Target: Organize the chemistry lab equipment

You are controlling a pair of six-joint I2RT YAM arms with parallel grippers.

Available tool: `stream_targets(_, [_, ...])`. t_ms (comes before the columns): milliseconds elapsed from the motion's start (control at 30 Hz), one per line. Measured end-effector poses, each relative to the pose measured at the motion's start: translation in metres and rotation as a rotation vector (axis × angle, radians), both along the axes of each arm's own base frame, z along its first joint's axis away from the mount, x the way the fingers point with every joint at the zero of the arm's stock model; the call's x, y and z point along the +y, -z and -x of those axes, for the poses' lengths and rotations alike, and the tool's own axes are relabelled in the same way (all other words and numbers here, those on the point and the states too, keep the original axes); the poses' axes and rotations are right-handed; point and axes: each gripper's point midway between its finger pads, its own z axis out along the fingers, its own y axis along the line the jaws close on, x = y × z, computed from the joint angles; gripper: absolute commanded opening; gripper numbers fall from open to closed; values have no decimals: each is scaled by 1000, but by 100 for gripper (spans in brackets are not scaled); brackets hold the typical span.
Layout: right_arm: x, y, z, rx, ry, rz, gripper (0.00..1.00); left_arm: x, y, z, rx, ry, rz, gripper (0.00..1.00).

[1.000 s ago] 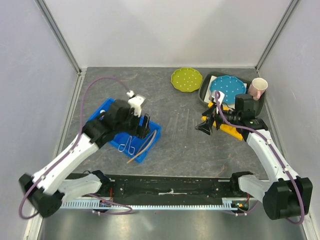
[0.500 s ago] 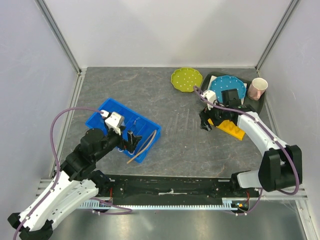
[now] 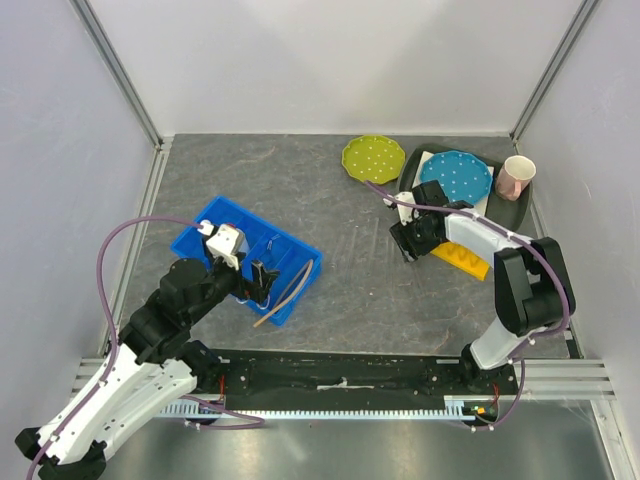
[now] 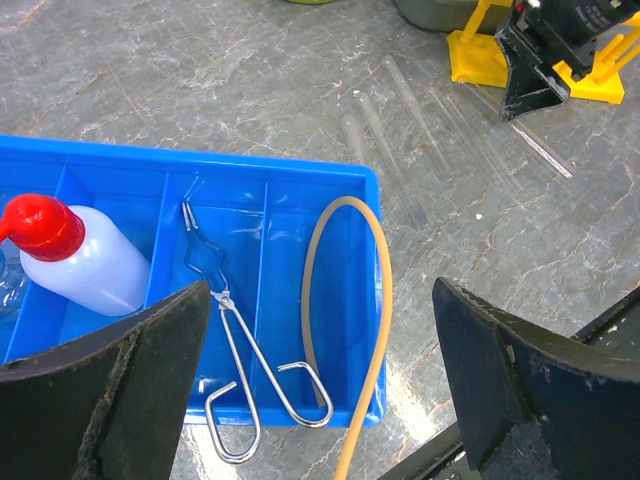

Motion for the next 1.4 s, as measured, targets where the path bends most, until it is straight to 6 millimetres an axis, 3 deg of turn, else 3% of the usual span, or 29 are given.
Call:
stream_targets(267, [-5,18,-11,22,38,51,54,0,4,0,15,1,-11,98])
stream_targets(800, [0,27,-16,49,81,34,24,0,6,0,23,1,-17,97])
stream_targets(967, [1,22,-16,52,94,-9,21,0,7,0,23,1,-18,97])
stream_targets(1133, [5,-19,-22,-38,95,-111,21,0,7,0,23,1,-18,97])
stream_targets(1300, [18,-83,-23,-188,57,-242,20,-7,6,5,26,47,-2,98])
stream_targets(1400, [35,-119,-19,-248,35,-370,20,-22,1,13,19,127,57,99])
